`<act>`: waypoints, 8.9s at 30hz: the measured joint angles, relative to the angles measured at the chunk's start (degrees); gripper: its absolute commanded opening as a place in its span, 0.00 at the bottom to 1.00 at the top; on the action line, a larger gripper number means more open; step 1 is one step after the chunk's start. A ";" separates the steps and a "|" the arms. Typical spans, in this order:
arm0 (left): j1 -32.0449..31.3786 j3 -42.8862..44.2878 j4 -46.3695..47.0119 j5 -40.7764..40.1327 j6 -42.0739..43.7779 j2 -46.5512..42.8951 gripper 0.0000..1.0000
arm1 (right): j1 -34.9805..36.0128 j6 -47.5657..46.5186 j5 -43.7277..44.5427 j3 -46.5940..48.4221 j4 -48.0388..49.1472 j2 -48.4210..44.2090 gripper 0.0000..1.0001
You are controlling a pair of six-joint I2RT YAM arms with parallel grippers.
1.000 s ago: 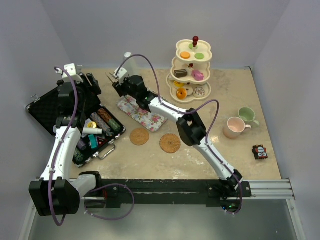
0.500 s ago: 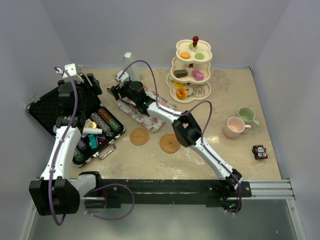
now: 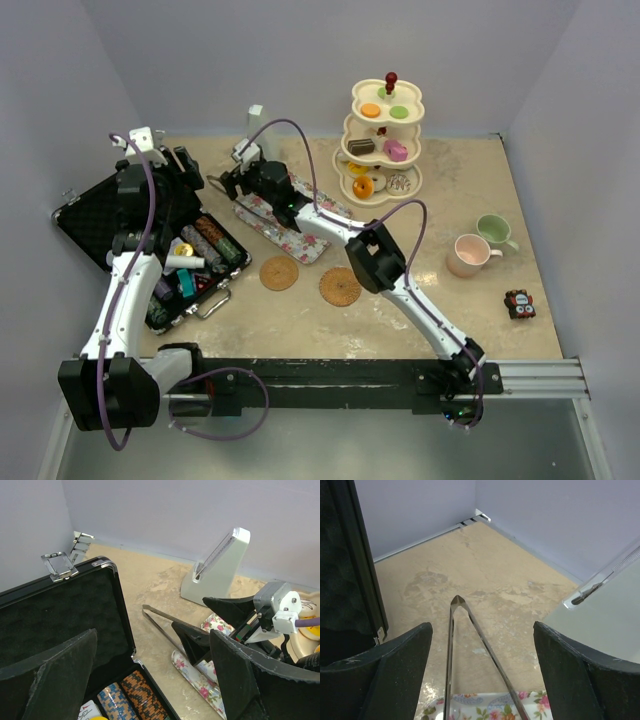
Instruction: Serve the afternoon tea
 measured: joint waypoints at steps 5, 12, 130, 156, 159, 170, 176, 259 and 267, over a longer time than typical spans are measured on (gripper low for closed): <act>0.00 -0.02 0.02 0.39 0.11 0.02 0.98 | 0.00 -0.33 1.14 -8.39 -1.31 -7.48 0.88; -0.07 0.00 0.50 4.17 0.24 0.72 0.96 | 0.02 0.13 8.61 -35.08 3.02 -36.68 0.91; -6.78 0.11 -1.27 1.33 0.63 4.33 0.96 | 18.01 33.27 24.92 -64.50 -23.39 -46.34 0.64; -6.82 0.11 -1.27 1.33 0.63 4.33 0.96 | 17.99 40.59 17.38 -76.70 -27.34 -54.27 0.71; -6.84 0.11 -1.27 1.33 0.63 4.33 0.96 | 15.21 43.41 16.37 -80.72 -30.40 -58.84 0.73; -6.84 0.11 -1.29 1.36 0.63 4.24 0.96 | -4.87 45.70 14.56 -90.31 -39.23 -71.49 0.87; -7.06 0.11 -1.27 1.33 0.63 3.87 0.96 | -12.61 43.21 14.49 -90.71 -39.95 -71.69 0.88; -7.54 0.11 -1.27 1.09 0.63 2.67 0.96 | -30.64 26.77 13.88 -75.71 -35.52 -56.70 0.83; -7.54 0.11 -1.27 1.07 0.61 2.69 0.96 | -33.09 28.15 17.25 -77.61 -35.82 -67.25 0.82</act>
